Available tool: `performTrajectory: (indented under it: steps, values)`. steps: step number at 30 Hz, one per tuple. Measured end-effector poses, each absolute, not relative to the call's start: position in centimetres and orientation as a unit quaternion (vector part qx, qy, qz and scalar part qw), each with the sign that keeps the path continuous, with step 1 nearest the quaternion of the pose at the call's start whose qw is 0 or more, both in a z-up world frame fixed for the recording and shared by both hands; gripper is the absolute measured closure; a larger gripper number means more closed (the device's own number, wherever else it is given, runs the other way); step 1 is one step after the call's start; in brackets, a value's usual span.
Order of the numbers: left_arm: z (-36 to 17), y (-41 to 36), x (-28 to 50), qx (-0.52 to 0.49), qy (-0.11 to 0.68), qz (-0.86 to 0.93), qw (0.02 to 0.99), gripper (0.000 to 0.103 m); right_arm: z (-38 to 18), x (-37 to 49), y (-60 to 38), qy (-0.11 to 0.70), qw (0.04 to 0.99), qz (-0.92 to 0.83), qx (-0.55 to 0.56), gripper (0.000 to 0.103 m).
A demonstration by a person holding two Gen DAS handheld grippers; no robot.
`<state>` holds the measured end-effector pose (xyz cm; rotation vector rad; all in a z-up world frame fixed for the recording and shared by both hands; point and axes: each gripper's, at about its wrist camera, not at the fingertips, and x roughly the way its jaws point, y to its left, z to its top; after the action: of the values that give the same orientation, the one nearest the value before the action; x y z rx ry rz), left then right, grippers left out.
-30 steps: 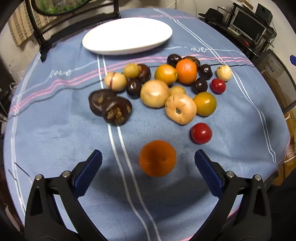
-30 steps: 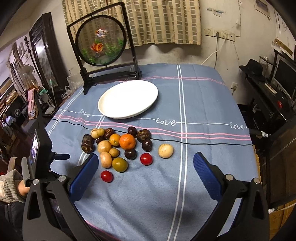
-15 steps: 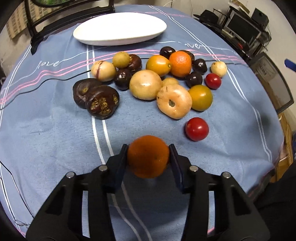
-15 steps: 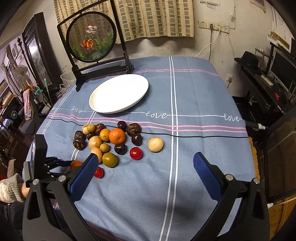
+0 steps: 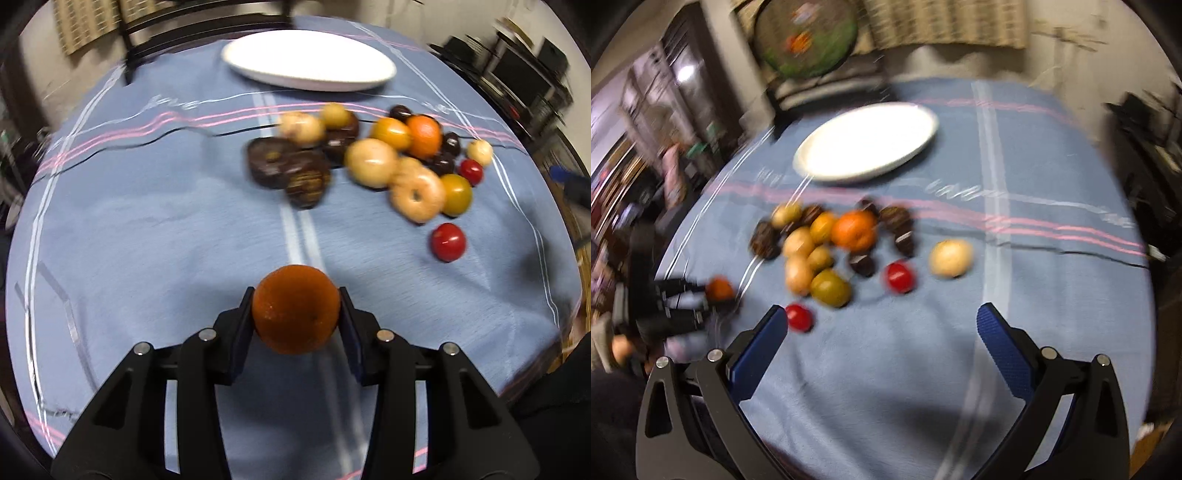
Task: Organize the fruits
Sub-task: 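Grasp the mandarin with the left tool while the right tool grasps a red cherry tomato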
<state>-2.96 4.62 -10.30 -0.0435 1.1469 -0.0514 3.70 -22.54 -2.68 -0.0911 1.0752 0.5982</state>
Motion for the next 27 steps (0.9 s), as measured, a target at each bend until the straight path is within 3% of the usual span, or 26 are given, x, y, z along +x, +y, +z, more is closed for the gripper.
performTrajectory:
  steps: [2,4,6,9,13,21,27]
  values:
    - [-10.0,5.8,-3.6,-0.024,0.541,-0.013,0.841,0.06,-3.4,3.2,-20.5,0.496,0.808,0.311,-0.057,0.001]
    - [-9.8,7.0,-4.7,-0.028,0.539,-0.005,0.842,0.06,-4.6,3.2,-19.1,0.506,0.794,0.333,-0.057,0.013]
    - [-9.5,8.0,-5.3,-0.031,0.537,0.003,0.843,0.06,-6.2,3.4,-17.8,0.529,0.775,0.342,-0.051,0.035]
    - [-9.3,9.3,-6.2,-0.036,0.534,0.008,0.845,0.06,-7.7,3.7,-17.2,0.548,0.766,0.334,-0.034,0.044]
    - [-9.5,10.8,-6.4,-0.041,0.531,0.007,0.846,0.06,-8.5,3.6,-15.8,0.56,0.759,0.332,-0.033,0.048]
    - [-9.8,12.9,-5.8,-0.034,0.531,-0.023,0.847,0.059,-9.7,2.7,-14.1,0.566,0.769,0.292,-0.054,0.073]
    - [-10.3,13.6,-4.2,-0.052,0.534,-0.054,0.842,0.059,-8.5,2.0,-14.7,0.557,0.785,0.266,-0.05,0.073]
